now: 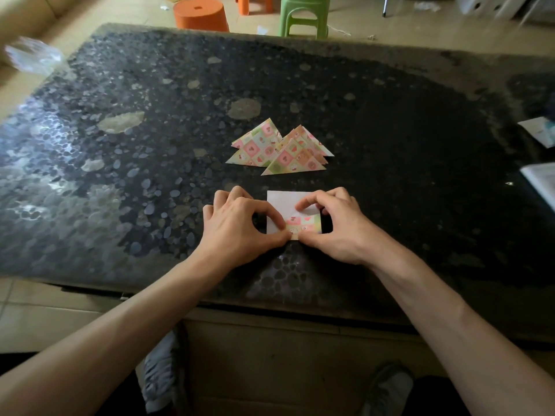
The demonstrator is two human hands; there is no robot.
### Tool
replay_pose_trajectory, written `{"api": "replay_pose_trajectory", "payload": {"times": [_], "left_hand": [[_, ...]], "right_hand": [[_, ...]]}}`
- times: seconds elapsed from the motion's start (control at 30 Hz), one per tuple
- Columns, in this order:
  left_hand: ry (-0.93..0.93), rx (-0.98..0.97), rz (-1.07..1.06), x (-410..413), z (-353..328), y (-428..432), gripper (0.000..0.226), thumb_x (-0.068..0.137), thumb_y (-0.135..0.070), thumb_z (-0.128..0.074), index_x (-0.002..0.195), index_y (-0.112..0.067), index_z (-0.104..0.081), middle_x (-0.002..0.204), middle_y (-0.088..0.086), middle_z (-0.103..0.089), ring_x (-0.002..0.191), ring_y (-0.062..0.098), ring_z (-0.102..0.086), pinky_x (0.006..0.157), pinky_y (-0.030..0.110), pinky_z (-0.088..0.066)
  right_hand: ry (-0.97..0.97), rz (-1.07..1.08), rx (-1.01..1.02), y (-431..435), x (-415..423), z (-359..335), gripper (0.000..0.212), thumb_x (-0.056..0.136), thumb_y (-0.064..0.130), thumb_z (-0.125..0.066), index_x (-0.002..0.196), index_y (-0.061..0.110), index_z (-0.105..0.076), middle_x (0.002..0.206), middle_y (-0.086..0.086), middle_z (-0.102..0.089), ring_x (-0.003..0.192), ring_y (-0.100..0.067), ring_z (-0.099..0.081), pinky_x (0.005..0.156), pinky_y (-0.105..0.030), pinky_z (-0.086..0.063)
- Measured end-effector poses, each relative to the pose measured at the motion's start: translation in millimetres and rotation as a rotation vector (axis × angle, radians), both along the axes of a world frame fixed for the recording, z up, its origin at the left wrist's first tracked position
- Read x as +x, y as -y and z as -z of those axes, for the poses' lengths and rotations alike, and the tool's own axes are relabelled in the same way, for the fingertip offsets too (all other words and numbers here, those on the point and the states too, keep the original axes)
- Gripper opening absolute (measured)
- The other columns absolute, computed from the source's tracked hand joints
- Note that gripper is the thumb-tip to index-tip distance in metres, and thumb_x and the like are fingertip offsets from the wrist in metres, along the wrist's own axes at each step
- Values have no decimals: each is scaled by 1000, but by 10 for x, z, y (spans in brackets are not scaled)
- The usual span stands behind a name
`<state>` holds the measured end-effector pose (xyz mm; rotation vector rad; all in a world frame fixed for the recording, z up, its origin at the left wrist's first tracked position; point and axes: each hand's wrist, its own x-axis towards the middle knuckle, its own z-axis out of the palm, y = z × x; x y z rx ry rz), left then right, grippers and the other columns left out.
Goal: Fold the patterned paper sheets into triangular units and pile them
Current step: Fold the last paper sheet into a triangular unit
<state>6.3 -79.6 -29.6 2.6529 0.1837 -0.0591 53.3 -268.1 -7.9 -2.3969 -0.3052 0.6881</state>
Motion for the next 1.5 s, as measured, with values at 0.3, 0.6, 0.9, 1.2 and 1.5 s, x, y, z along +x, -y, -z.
{"api": "replay_pose_trajectory", "payload": {"times": [0.3, 0.6, 0.9, 1.2, 1.5], "left_hand": [[11, 26, -19, 3, 12, 48, 40, 64, -81, -73, 87, -49, -69, 108, -11, -44, 113, 12, -29, 94, 35, -22], [-24, 59, -25, 57, 1, 68, 43, 62, -81, -75, 86, -47, -71, 109, -9, -44, 121, 19, -33, 96, 38, -25], [-20, 72, -24, 54, -25, 72, 41, 63, -79, -77, 87, -46, -73, 114, -11, -42, 125, 18, -30, 95, 35, -21], [-42, 55, -27, 52, -20, 79, 40, 63, -77, -78, 87, -45, -73, 115, -11, -41, 127, 19, -28, 96, 35, -21], [-69, 56, -21, 65, -58, 78, 39, 64, -76, -78, 88, -45, -73, 116, -10, -40, 128, 20, -28, 95, 35, -20]], "right_hand": [[17, 5, 47, 33, 5, -11, 42, 88, 34, -80, 123, 43, -58, 137, 8, -38, 135, -13, -38, 101, -31, -41], [163, 60, -87, 90, -26, 51, 55, 80, 59, -79, 126, 43, -53, 133, 9, -39, 132, -14, -33, 100, -31, -35], [77, 56, -102, 101, 15, 10, 57, 81, 50, -82, 127, 45, -49, 139, 8, -36, 137, -17, -30, 102, -32, -31], [88, 31, -69, 165, 20, 26, 53, 84, 45, -82, 128, 44, -51, 135, 10, -35, 136, -16, -31, 105, -33, -32], [51, 12, -46, 199, 42, 11, 58, 81, 43, -85, 127, 45, -52, 134, 11, -35, 135, -14, -33, 112, -37, -36]]}}
